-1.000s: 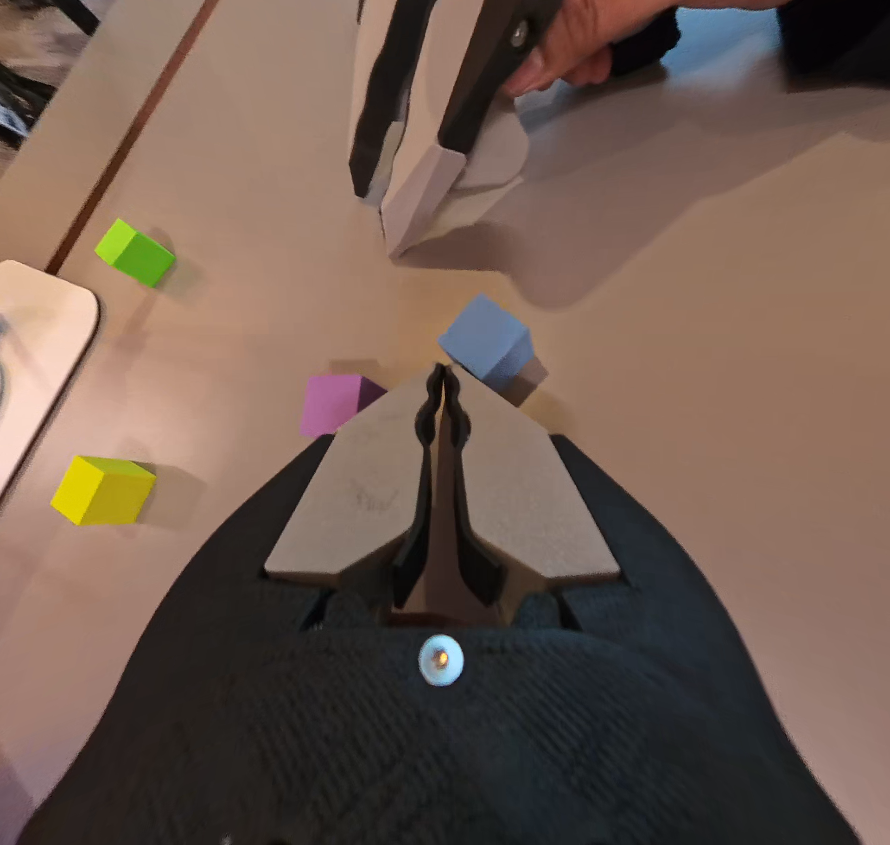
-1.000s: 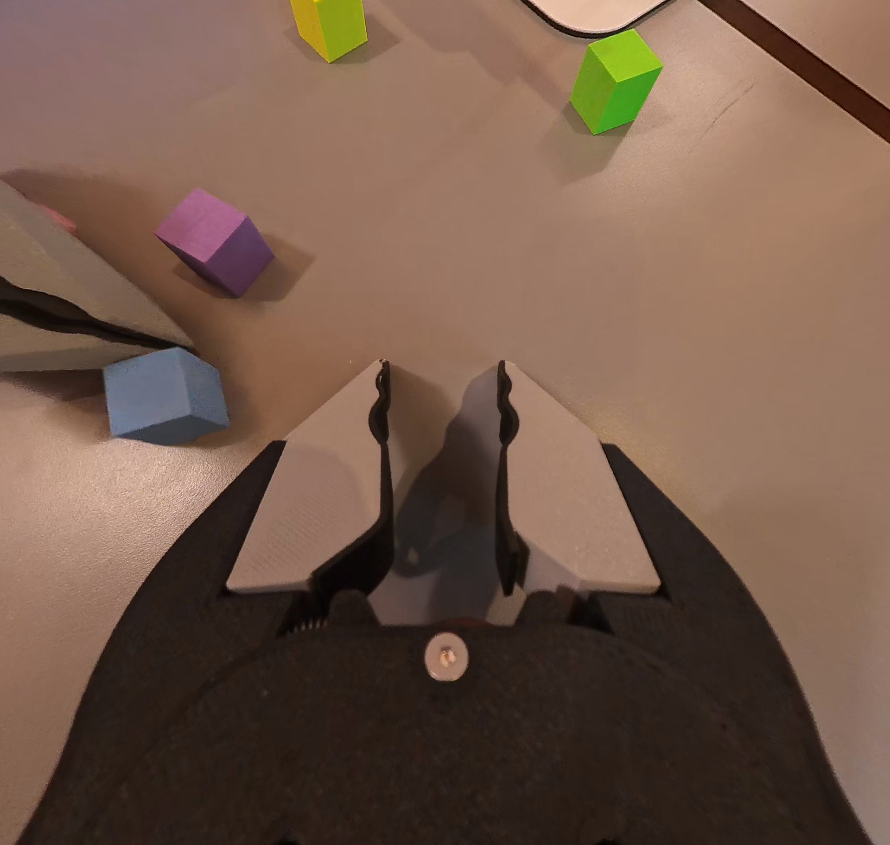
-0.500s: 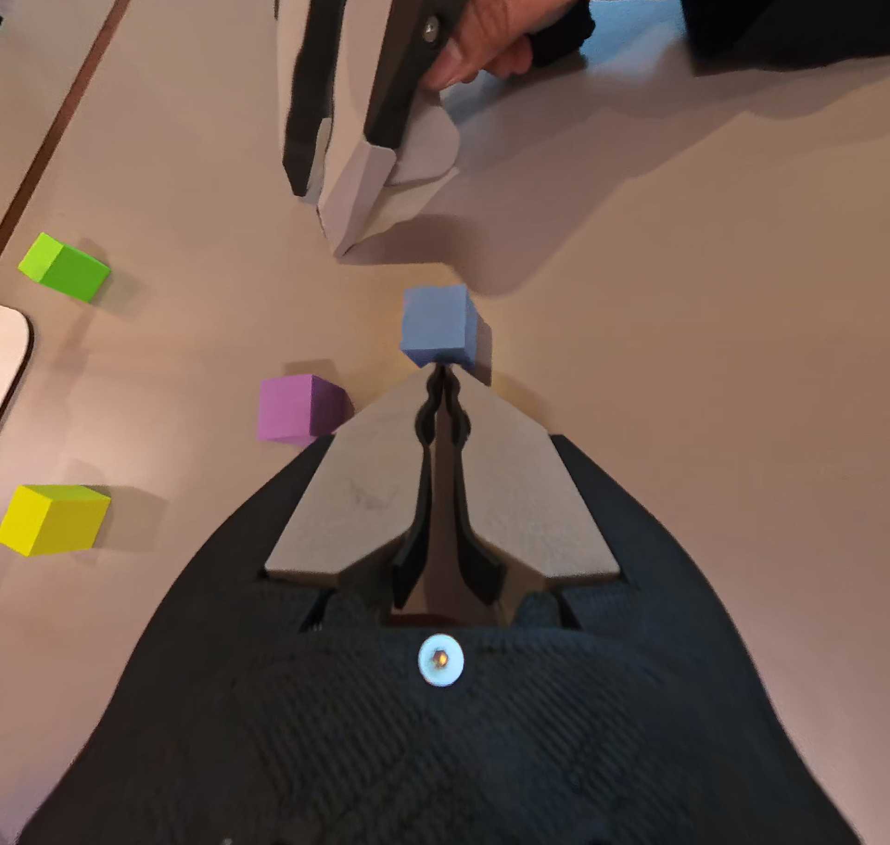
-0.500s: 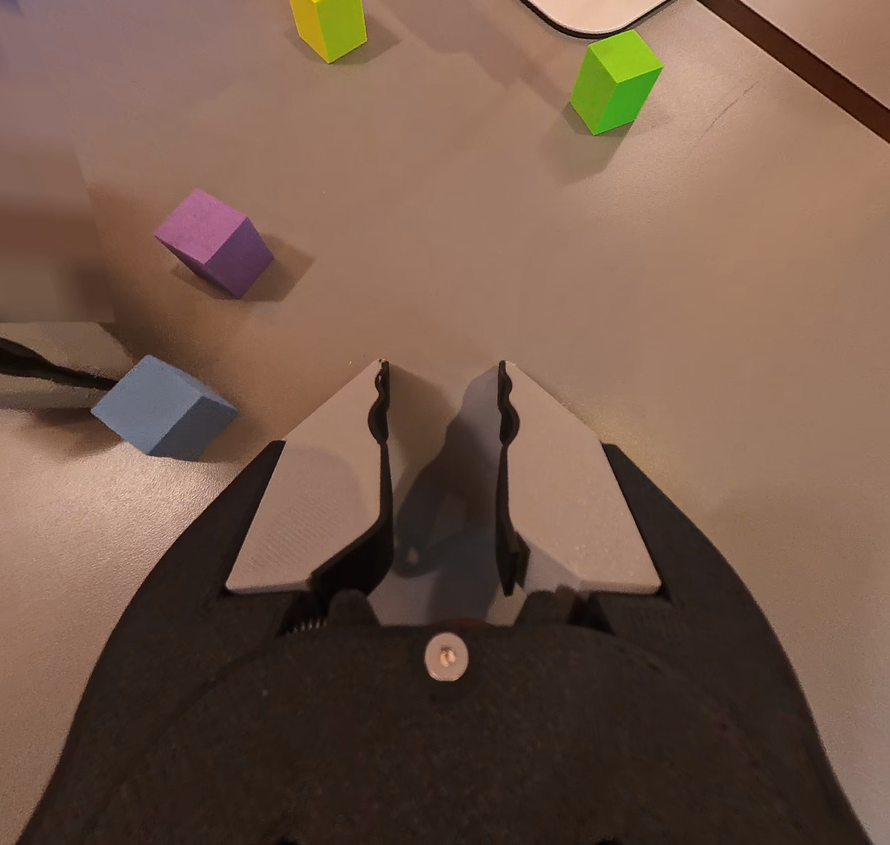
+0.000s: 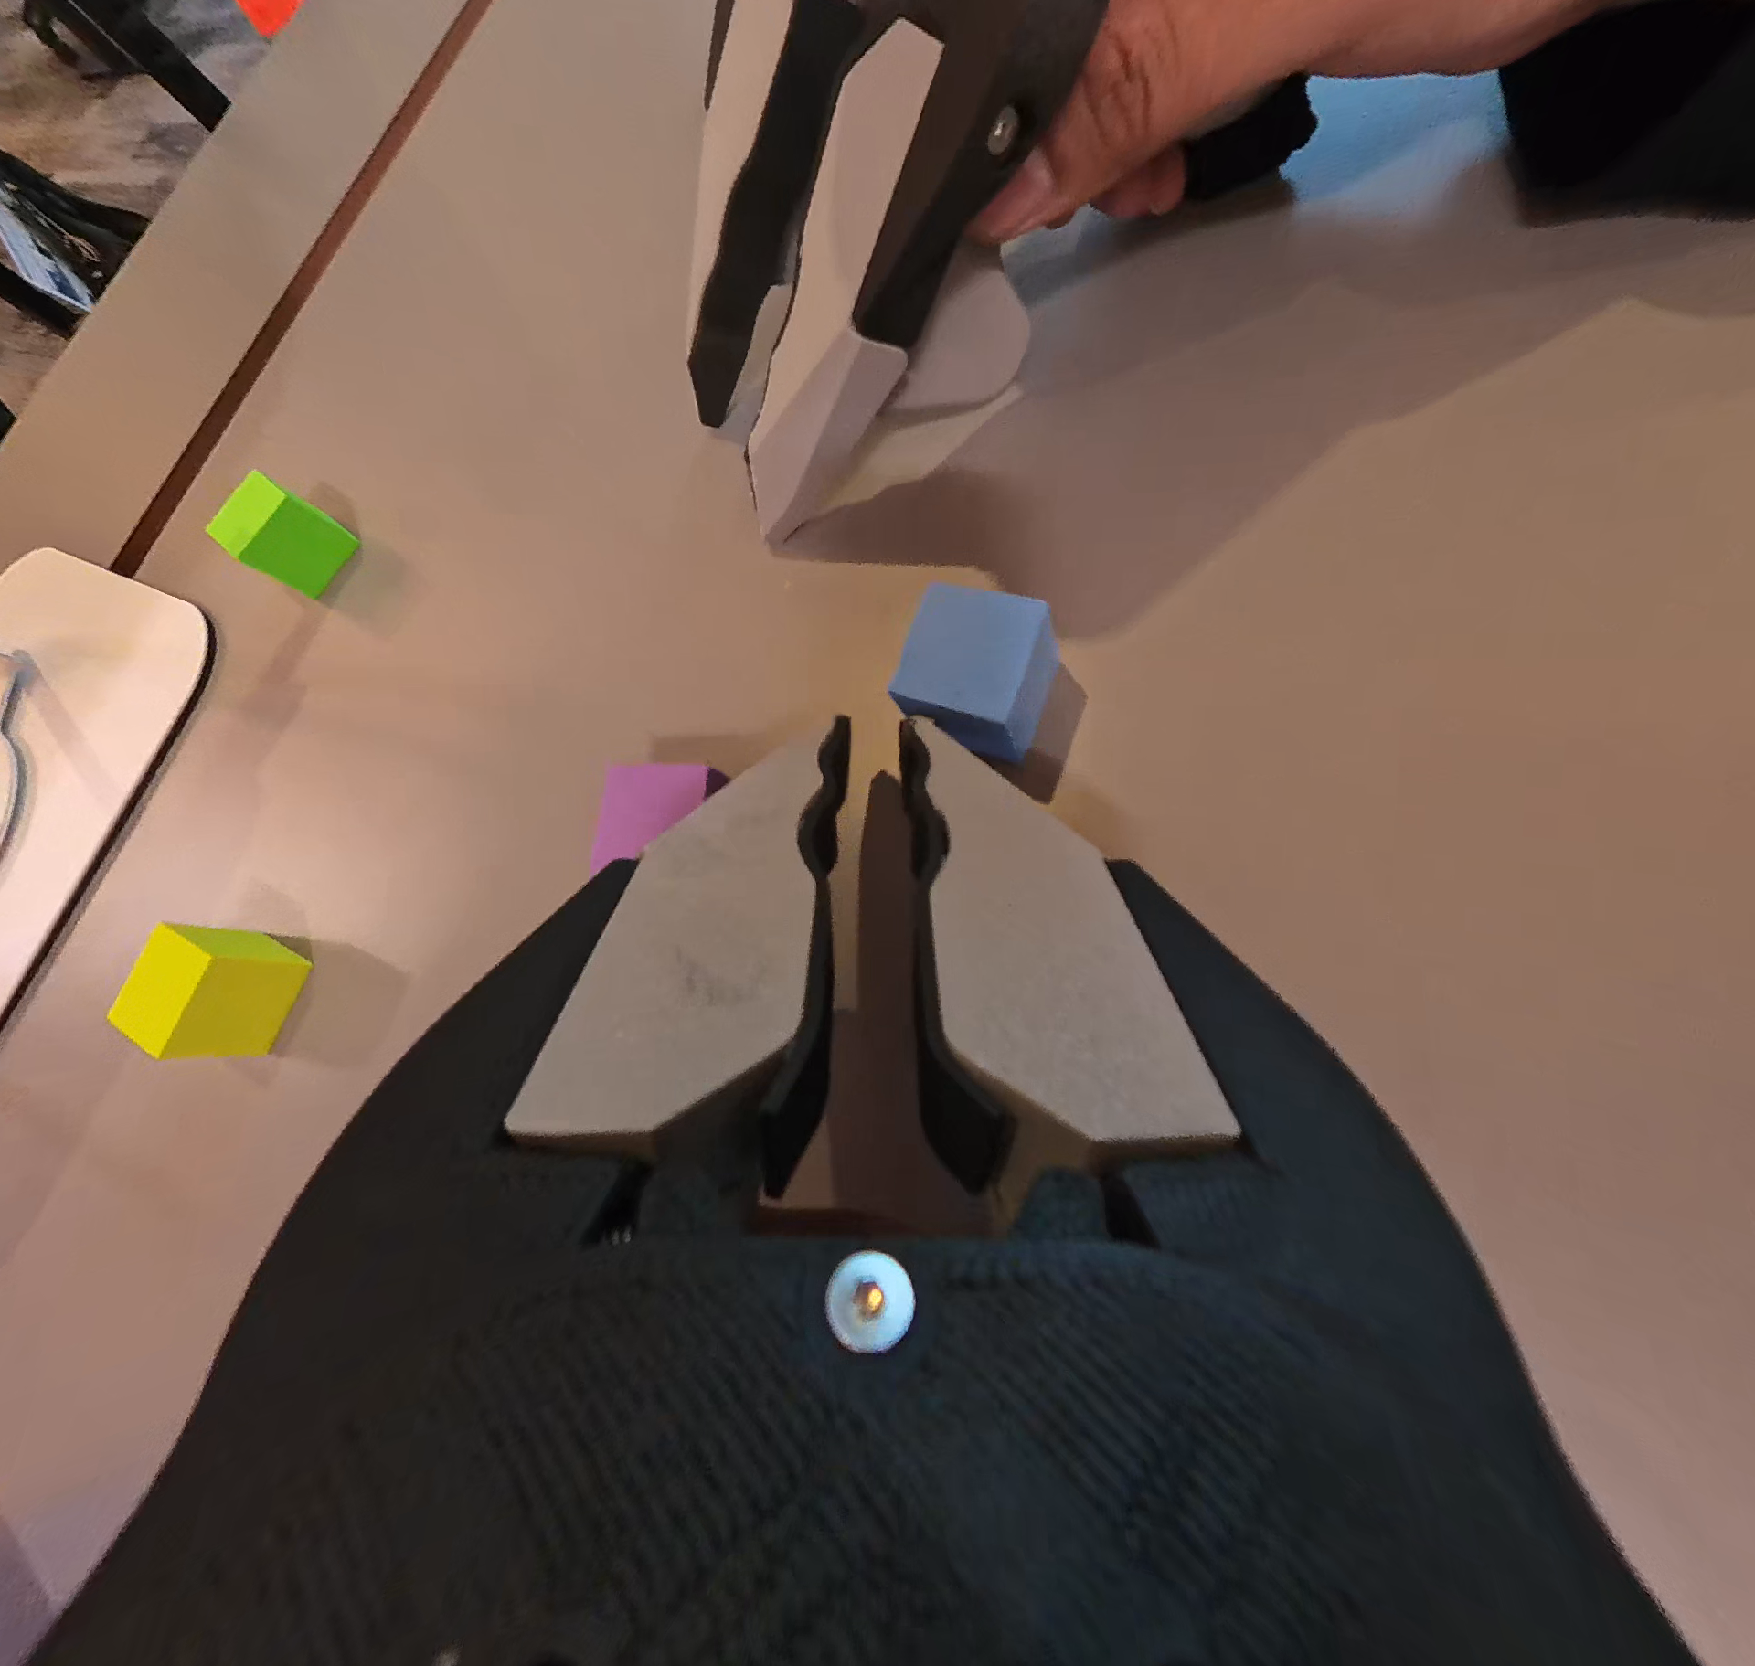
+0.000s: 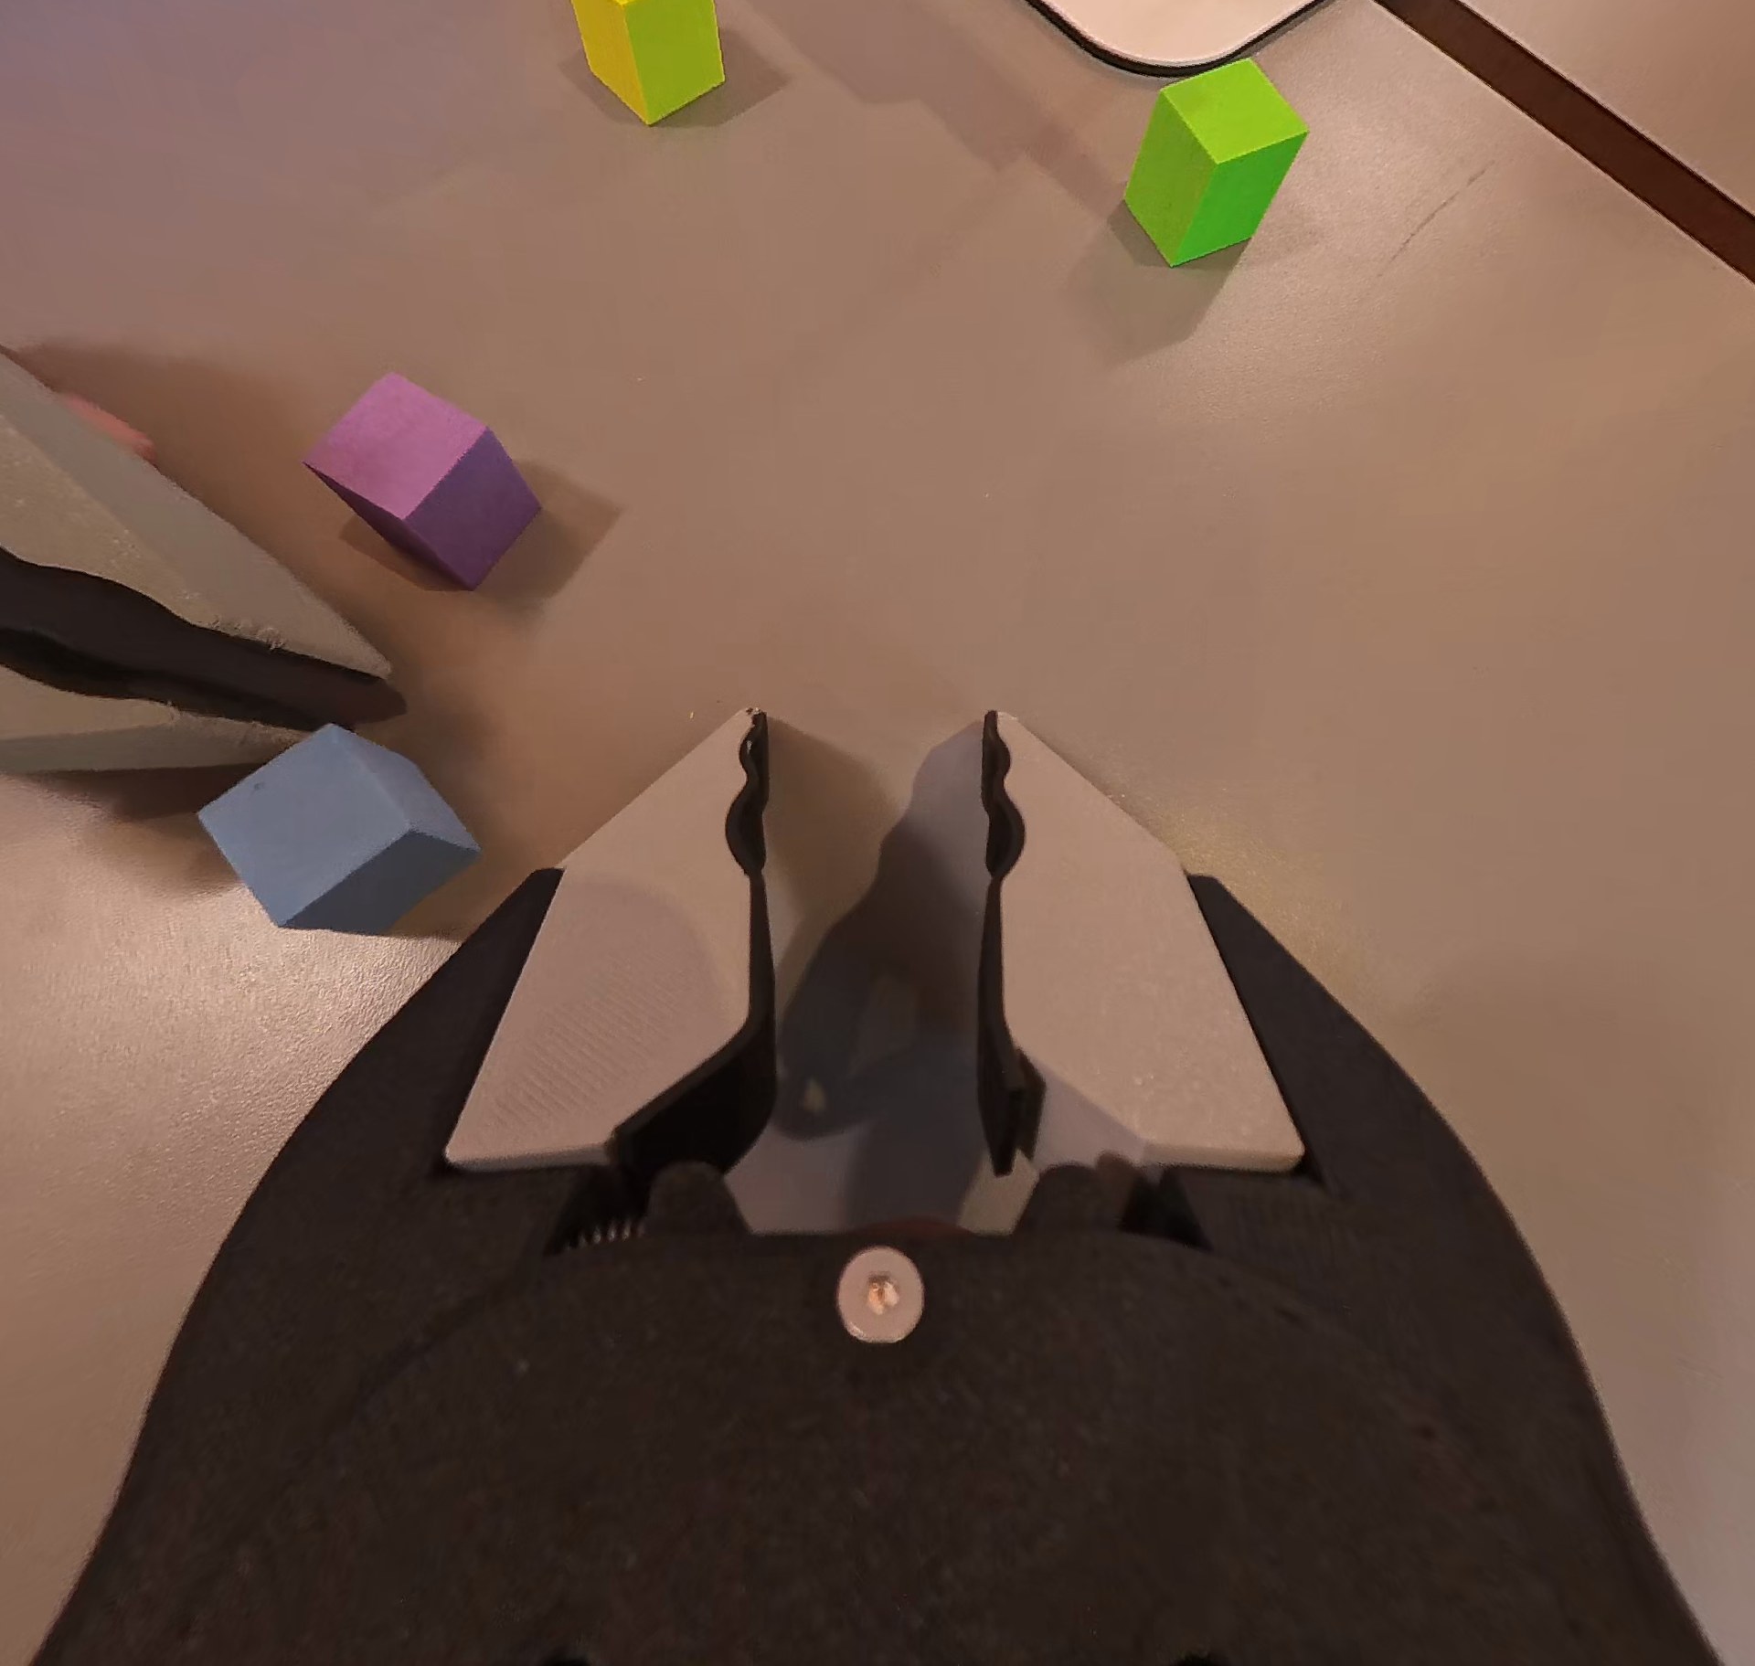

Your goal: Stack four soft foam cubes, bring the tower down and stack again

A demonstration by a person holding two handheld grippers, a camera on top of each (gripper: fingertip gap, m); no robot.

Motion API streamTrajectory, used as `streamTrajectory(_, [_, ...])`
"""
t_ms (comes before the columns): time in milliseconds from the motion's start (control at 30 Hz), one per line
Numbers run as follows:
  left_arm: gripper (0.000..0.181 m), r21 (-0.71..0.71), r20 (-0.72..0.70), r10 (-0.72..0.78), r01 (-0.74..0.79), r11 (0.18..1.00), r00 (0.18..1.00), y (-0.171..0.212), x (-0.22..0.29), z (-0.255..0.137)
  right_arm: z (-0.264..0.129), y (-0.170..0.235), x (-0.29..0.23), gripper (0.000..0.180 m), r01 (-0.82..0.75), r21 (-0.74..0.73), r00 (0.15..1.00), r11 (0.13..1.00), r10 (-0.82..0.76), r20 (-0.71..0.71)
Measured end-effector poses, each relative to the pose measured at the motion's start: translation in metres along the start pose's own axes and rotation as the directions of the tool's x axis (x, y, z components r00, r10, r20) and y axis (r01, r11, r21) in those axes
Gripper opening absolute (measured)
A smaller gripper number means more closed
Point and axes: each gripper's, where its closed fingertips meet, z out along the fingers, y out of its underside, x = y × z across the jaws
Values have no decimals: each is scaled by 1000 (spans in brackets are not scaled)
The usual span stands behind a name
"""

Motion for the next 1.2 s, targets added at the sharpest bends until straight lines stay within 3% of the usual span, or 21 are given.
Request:
streamTrajectory(200, [9,-2,19,-2,2,1000,1000,2,-8,-7,0,0,0,43,-1,0,1000,1000,1,0])
streamTrajectory(367, [13,24,114,-78,76,997,990,5,-40,-22,0,0,0,43,0,0,1000,1000,0,-1])
streamTrajectory(533, [52,23,139,-173,171,985,975,17,-56,-18,0,0,0,43,0,0,1000,1000,0,-1])
streamTrajectory(700, [52,-36,69,-182,185,982,981,27,-47,-4,0,0,0,43,2,0,1000,1000,-2,-1])
streamTrajectory(733, [45,-40,50,-184,186,982,982,27,-45,-3,0,0,0,43,2,0,1000,1000,-2,-1])
streamTrajectory(767, [28,-40,26,-182,183,982,983,26,-42,-2,0,0,0,43,1,0,1000,1000,-1,0])
streamTrajectory(867, [27,-34,-5,-199,198,980,980,25,-40,-3,0,0,0,43,-1,0,1000,1000,1,0])
streamTrajectory(1000, [27,62,-70,-216,221,973,974,13,-40,-13,0,0,0,44,-2,0,1000,1000,2,0])
streamTrajectory(1200, [27,218,-214,-114,161,963,970,-17,-21,-32,0,0,0,44,-2,0,1000,1000,2,0])
